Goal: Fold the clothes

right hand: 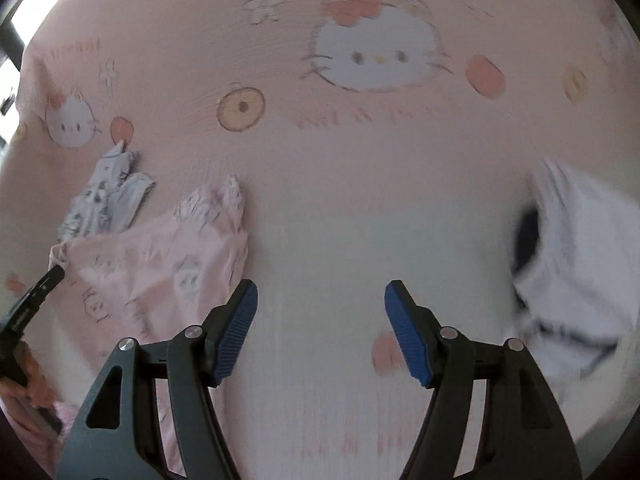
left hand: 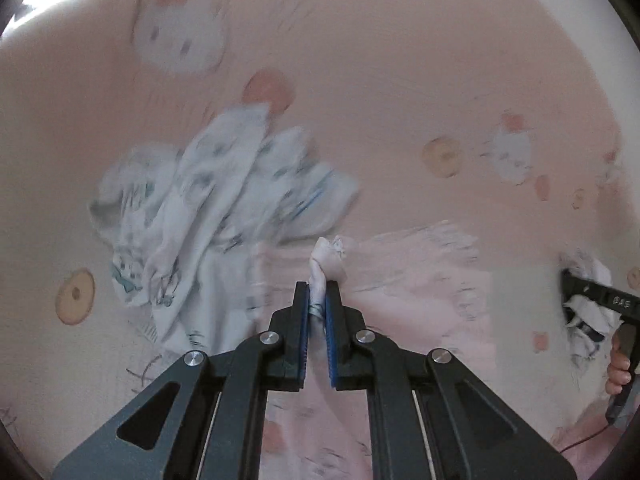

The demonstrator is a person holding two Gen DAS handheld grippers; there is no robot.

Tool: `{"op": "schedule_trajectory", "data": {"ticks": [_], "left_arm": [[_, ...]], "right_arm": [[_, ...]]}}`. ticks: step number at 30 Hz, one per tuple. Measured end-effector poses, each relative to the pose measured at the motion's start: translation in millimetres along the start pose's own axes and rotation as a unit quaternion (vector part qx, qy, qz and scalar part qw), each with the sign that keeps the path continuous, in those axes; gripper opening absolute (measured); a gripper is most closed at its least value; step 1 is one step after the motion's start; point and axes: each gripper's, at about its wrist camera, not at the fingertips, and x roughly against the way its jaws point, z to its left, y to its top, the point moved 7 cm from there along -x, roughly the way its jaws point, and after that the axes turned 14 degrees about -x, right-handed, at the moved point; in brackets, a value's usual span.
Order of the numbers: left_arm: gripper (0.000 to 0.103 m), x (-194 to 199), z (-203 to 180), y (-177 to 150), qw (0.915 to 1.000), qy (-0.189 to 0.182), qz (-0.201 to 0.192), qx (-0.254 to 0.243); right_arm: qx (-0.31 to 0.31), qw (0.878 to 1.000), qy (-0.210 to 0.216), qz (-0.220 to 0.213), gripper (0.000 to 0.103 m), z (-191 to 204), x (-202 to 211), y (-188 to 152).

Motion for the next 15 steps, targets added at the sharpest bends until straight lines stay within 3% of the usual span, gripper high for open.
{"op": "schedule_trajectory", "data": {"ticks": [4, 9, 11, 15], "left_arm": [[0.008, -27.3, 8.5, -11.5, 0.9986, -0.044, 0.000, 0.028], [0.008, -42.6, 0.2, -16.4, 0.9973, -0.066, 0.022, 0.023], [0.009, -46.8, 2.8, -14.0, 0.9970, -0.069, 0.022, 0.025], [0.009, -48.6, 0.1, -16.3, 0.9966, -0.077, 0.024, 0.015]], "right_arm": [[0.024, 1.000, 0.008, 0.003, 0.068, 17.8, -39.0, -0.8], [0.090, 0.995, 0.048, -0.023, 0.068, 63.7, -59.1, 6.0], [0.123, 0.991, 0.046, -0.026, 0.074, 79.1, -70.5, 5.4], [0.170, 0.985, 0.021, -0.004, 0.073, 98.7, -111.1, 1.1]]}}
